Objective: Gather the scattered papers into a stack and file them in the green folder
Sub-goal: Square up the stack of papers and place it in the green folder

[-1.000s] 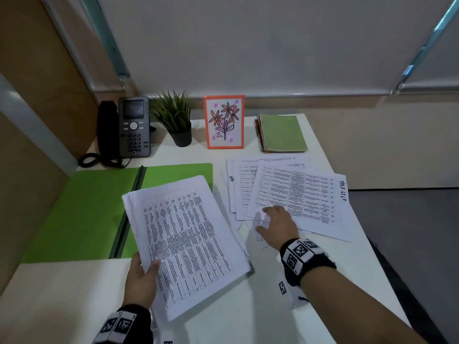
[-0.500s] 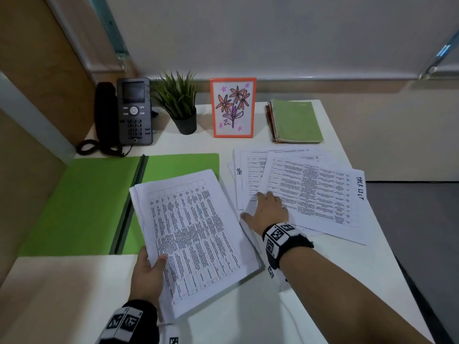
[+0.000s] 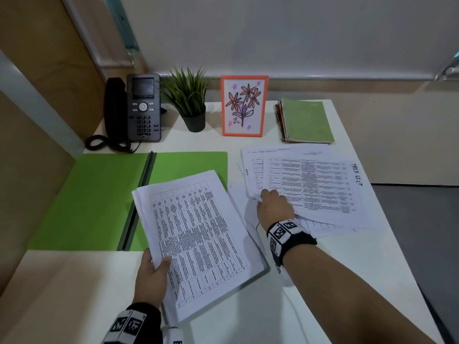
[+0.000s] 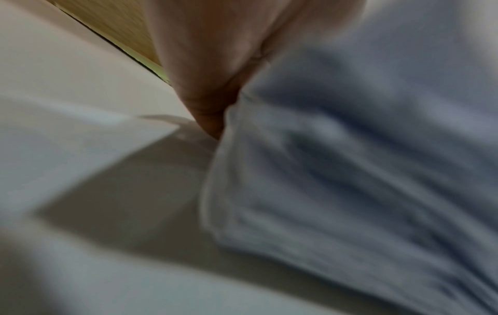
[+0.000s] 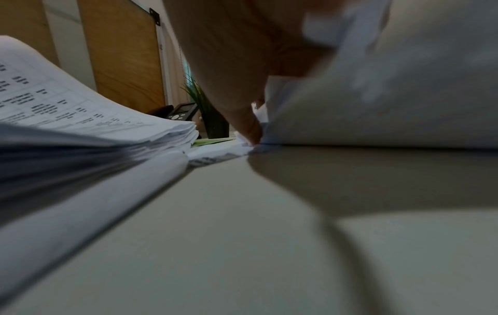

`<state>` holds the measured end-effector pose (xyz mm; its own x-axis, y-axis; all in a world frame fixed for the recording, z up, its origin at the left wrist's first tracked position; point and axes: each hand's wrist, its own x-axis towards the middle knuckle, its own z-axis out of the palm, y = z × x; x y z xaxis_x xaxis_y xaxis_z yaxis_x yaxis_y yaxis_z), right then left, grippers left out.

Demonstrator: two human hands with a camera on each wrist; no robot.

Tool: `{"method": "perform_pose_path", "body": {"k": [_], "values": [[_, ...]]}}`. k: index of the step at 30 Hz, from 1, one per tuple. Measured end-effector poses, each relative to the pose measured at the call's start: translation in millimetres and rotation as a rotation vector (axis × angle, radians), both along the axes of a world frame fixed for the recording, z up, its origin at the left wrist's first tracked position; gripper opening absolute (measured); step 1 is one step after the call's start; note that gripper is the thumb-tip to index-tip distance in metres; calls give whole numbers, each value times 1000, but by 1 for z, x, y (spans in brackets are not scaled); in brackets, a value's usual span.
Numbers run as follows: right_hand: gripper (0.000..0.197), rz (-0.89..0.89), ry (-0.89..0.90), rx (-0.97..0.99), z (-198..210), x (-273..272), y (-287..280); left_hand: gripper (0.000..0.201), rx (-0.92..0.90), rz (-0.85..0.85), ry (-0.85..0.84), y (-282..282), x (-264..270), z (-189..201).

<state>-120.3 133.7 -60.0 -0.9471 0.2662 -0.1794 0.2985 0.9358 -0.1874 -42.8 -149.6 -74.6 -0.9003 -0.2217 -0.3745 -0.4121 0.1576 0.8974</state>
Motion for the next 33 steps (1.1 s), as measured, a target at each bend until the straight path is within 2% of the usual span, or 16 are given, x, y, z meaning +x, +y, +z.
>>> {"method": "perform_pose_path", "body": {"k": [3, 5, 9, 11, 13, 19, 21, 22, 25, 26, 28, 30, 32, 33], "values": [[29, 62, 2, -23, 5, 5, 6, 19, 17, 3, 3, 2, 1, 5], [25, -5, 59, -86, 14, 10, 10, 20, 22, 7, -8, 3, 1, 6], [23, -214, 363, -317, 36, 25, 14, 22, 34, 0, -35, 2, 2, 7], [21, -215, 493, -412, 46, 32, 12, 22, 52, -10, -59, 2, 3, 9], [19, -111, 555, -506, 57, 37, 5, 23, 55, -19, -94, 0, 3, 9], [22, 405, 464, -567, 69, 65, -21, 20, 108, 24, -191, -1, 3, 18], [23, 506, 353, -543, 65, 74, -24, 18, 86, 79, -233, -4, 4, 17], [25, 541, 274, -521, 61, 78, -24, 25, 88, 109, -239, -5, 5, 18], [27, 600, 81, -418, 52, 87, -20, 63, 285, 129, -310, -4, 7, 28], [25, 598, 40, -390, 49, 89, -19, 71, 357, 130, -338, -3, 7, 32], [22, 574, -7, -352, 45, 91, -13, 68, 415, 81, -367, -1, 6, 39], [19, 562, -46, -333, 38, 93, -9, 60, 352, 7, -343, 0, 7, 40], [18, 576, -77, -342, 32, 96, -7, 66, 151, -57, -285, -1, 4, 32], [20, 583, -80, -364, 31, 98, -7, 61, 92, -58, -253, 0, 4, 30]]}}
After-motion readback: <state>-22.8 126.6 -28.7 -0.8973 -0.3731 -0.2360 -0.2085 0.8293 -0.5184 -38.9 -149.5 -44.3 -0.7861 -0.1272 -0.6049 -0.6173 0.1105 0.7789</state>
